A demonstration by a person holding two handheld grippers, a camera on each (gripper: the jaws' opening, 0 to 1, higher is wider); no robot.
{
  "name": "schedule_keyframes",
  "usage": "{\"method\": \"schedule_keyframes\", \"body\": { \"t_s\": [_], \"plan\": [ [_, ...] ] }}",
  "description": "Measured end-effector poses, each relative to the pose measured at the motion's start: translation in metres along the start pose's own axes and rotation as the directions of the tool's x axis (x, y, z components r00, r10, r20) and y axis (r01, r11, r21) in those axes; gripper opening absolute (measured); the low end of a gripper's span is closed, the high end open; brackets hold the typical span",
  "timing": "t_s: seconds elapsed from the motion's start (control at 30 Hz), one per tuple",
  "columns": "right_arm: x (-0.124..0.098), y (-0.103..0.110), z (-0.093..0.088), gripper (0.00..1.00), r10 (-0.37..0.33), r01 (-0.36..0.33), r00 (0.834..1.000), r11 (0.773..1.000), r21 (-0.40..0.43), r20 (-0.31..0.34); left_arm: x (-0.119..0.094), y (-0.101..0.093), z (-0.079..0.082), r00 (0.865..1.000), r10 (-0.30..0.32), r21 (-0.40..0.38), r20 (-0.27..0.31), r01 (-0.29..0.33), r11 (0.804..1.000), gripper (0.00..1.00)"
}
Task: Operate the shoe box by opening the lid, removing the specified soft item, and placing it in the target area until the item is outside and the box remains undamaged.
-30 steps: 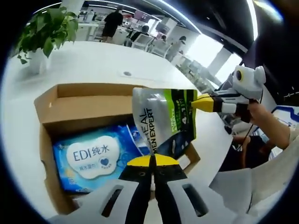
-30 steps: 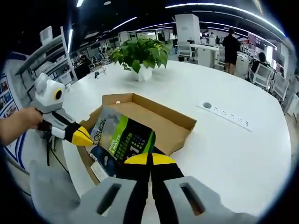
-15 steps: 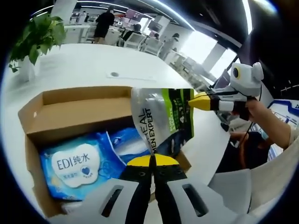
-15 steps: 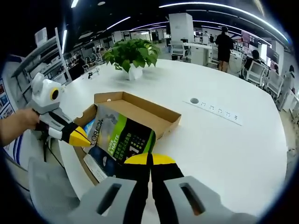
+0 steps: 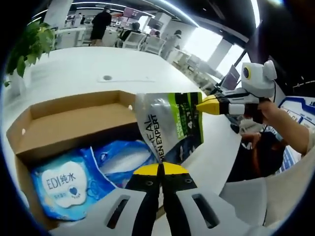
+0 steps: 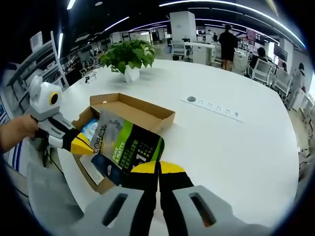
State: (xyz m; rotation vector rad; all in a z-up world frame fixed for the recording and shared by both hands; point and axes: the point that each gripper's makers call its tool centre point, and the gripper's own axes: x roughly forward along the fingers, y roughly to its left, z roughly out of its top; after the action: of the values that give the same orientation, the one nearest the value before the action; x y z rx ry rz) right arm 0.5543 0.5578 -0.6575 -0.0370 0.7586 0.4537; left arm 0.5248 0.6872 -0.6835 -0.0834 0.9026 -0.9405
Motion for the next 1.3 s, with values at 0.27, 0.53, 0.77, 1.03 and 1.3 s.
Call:
{"method": "schedule_keyframes", "body": {
  "t_s": [0.27, 0.53, 0.77, 1.03, 1.3],
  "plan": [
    [-0.005, -0.017, -0.008, 0.0, -0.025, 0.026, 1.0, 1.0, 0.016, -0.012, 0.016, -0.01, 0.002, 1.0, -0.003, 0.025, -0.021, 0.004, 1.0, 0.0],
    [-0.011, -0.033, -0.014, 0.0, -0.047, 0.048, 0.999, 0.998, 0.028, -0.022, 0.031, -0.022, 0.005, 0.999, -0.014, 0.045, -0.037, 0.016, 0.999, 0.0],
    [-0.013, -0.046, -0.021, 0.0, -0.065, 0.067, 0.997, 0.997, 0.041, -0.036, 0.043, -0.029, 0.007, 0.999, -0.013, 0.065, -0.05, 0.016, 0.998, 0.0],
    [-0.014, -0.06, -0.028, 0.0, -0.084, 0.087, 0.995, 0.995, 0.058, -0.048, 0.057, -0.033, 0.011, 0.998, -0.003, 0.102, -0.07, 0.01, 0.995, 0.0],
    [-0.011, -0.071, -0.034, 0.0, -0.095, 0.099, 0.993, 0.993, 0.065, -0.064, 0.07, -0.035, 0.011, 0.994, 0.011, 0.157, -0.107, 0.006, 0.988, 0.0]
  ]
}}
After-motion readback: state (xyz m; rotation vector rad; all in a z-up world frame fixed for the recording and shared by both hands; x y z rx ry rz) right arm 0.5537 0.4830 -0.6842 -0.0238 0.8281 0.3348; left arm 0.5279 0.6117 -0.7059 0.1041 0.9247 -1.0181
